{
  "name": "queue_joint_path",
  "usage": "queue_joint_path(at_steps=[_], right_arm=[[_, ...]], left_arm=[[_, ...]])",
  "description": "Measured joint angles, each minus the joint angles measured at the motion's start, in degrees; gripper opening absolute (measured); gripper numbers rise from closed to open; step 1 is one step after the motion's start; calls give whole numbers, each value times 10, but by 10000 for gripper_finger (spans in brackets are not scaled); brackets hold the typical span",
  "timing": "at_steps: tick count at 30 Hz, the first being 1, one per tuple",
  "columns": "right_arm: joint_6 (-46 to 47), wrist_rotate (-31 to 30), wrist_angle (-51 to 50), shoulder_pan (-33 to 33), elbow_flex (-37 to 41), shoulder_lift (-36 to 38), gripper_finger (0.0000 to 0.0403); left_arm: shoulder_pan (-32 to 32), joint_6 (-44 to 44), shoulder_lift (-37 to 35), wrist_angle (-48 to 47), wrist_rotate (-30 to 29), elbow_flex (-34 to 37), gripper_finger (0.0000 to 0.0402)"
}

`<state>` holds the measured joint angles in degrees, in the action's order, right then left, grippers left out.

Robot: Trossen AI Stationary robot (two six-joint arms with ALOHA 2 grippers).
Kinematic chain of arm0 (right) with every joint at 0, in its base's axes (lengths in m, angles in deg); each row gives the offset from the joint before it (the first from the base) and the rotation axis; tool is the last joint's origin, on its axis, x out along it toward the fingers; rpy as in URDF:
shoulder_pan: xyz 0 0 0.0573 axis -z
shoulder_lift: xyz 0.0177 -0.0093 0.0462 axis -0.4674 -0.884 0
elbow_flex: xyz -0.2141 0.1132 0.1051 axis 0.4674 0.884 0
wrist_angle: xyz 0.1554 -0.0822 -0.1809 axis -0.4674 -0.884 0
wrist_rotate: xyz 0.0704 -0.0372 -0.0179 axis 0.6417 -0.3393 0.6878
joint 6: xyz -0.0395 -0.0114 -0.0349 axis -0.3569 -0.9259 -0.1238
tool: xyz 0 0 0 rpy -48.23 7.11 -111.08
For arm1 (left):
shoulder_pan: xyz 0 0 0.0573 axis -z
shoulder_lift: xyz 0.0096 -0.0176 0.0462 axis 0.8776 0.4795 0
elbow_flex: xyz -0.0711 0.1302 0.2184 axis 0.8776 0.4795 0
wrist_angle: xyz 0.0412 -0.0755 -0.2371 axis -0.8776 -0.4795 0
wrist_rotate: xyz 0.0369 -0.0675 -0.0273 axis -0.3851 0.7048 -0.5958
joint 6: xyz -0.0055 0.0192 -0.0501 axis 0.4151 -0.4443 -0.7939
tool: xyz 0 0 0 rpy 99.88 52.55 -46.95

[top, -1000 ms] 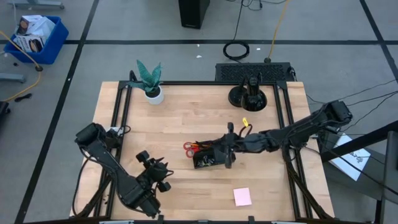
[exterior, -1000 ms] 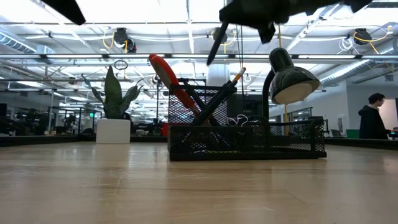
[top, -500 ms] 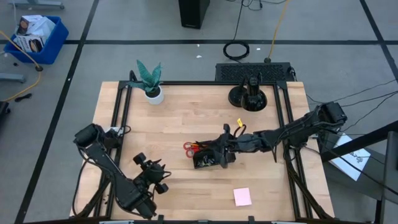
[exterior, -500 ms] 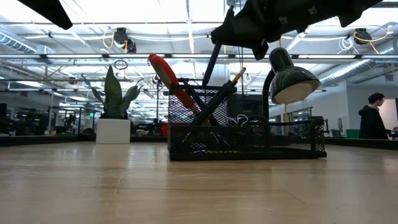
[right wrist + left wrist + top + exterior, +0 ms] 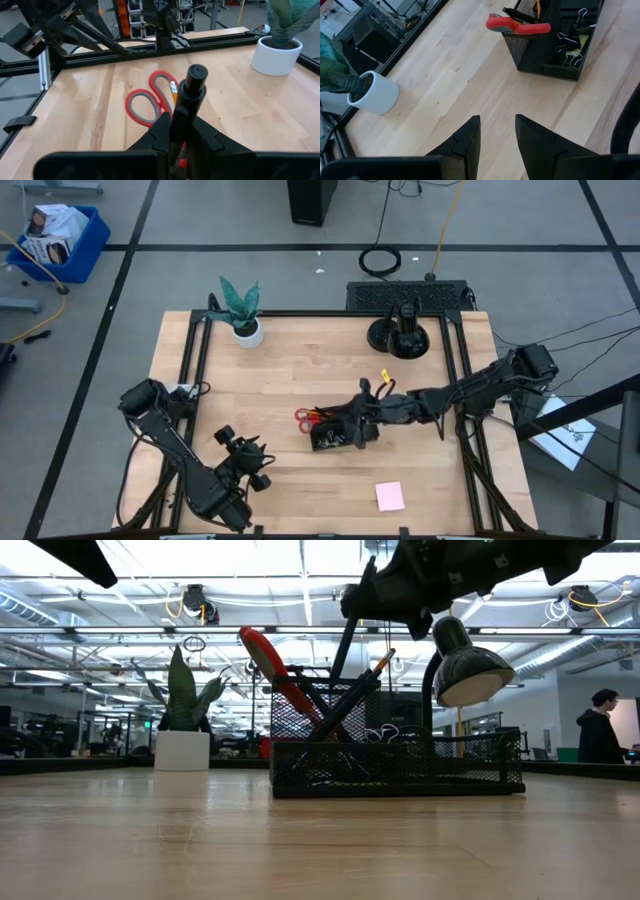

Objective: Pick and place office supplies into organizer
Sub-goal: Put the black pen into the black desk organizer

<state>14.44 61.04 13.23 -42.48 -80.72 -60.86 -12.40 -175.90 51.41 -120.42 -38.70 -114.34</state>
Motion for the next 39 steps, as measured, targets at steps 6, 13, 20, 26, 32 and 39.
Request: queue_joint_path(at_steps=[6, 13, 20, 26, 32, 39], right_arm=[[2, 0, -12, 4, 0, 0, 27], [4, 1, -1, 7, 0, -29, 27], [3, 28, 24, 16, 0, -37, 27], [11, 29, 12, 17, 0, -37, 27], [11, 29, 11, 17, 0, -37, 27], [18, 28, 0, 17, 0, -37, 27]], left_arm=[[0, 0, 0, 0, 0, 0, 127], [-1, 1, 0, 1, 0, 0, 127], [-1, 1, 0, 1, 0, 0, 127], [-1, 1, 0, 1, 0, 0, 127], [-1, 1, 0, 1, 0, 0, 127], [-1, 1, 0, 1, 0, 0, 127]])
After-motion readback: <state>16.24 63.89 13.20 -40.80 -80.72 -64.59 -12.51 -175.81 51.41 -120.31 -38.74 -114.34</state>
